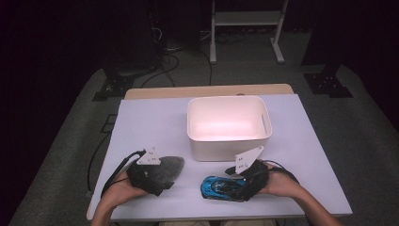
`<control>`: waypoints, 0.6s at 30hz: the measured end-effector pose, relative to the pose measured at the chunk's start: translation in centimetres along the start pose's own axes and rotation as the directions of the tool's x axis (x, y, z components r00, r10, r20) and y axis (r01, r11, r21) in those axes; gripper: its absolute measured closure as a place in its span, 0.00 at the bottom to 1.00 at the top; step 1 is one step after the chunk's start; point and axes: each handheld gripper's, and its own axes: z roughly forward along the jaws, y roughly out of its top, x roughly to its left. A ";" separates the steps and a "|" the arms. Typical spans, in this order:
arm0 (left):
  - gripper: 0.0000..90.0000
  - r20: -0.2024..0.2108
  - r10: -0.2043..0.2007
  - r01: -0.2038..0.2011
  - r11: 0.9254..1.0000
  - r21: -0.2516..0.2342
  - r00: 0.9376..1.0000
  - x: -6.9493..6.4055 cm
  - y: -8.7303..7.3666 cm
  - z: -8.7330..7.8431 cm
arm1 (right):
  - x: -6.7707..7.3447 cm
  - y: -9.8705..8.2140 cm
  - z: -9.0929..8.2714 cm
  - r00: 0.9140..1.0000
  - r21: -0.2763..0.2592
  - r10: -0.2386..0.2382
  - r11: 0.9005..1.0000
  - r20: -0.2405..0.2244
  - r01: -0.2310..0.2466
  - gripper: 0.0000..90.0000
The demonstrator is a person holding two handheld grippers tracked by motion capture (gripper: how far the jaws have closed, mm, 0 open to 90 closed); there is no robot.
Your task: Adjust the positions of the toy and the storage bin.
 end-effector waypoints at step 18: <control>0.11 0.015 0.002 -0.002 1.000 0.022 1.000 -0.1 -0.2 0.4 | 0.2 -0.9 4.1 0.998 0.121 -0.033 0.992 0.044 0.028 0.27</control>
